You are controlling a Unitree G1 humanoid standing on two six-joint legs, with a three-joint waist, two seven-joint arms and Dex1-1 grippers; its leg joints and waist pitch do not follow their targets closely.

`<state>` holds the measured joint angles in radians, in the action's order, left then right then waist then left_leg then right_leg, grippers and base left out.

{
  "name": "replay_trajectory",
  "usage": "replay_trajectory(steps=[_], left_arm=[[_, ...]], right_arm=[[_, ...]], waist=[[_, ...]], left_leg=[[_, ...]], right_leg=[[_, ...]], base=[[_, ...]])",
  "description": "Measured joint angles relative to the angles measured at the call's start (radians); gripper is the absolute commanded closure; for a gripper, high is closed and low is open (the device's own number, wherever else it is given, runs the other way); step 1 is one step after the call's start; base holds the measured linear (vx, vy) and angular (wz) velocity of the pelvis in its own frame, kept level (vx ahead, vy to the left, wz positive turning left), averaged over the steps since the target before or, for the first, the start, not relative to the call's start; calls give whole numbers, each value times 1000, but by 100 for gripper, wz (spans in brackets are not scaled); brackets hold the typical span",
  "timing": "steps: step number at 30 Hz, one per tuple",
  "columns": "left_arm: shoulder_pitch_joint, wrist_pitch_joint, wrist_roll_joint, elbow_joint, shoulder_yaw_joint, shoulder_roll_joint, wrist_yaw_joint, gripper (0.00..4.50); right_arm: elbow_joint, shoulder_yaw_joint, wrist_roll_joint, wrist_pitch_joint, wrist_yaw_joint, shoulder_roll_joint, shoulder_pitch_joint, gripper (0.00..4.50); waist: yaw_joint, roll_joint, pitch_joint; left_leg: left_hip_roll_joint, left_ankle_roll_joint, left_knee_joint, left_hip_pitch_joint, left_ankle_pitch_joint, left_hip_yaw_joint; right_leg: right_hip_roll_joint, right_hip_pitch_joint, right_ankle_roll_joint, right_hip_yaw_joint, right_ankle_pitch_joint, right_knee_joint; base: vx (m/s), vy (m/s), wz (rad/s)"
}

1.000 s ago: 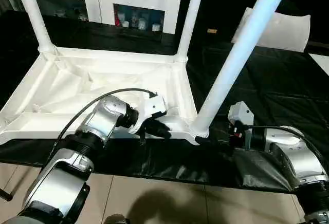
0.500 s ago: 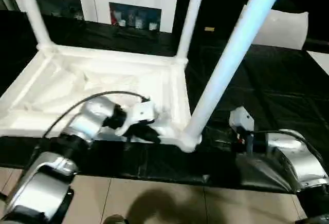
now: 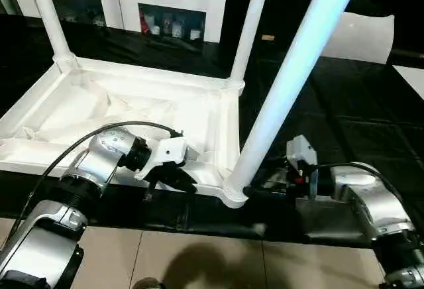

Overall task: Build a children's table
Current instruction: Rotate leg to tighten

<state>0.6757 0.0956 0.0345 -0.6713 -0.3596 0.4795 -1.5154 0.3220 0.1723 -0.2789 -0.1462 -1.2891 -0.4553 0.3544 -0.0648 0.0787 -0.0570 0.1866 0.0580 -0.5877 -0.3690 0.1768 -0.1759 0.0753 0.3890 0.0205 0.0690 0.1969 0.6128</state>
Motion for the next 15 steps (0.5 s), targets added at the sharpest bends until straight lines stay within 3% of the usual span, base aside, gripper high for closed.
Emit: replay_trajectory(steps=[15], left_arm=[[-1,9,0,0,-2,6,-1,450]], right_arm=[[124,29,2,5,-40,49,72,234]], waist=[[1,1,0]], left_leg=[[1,0,-1,1,0,0]], right_leg=[[0,0,0,0,0,2]], base=[[0,0,0]])
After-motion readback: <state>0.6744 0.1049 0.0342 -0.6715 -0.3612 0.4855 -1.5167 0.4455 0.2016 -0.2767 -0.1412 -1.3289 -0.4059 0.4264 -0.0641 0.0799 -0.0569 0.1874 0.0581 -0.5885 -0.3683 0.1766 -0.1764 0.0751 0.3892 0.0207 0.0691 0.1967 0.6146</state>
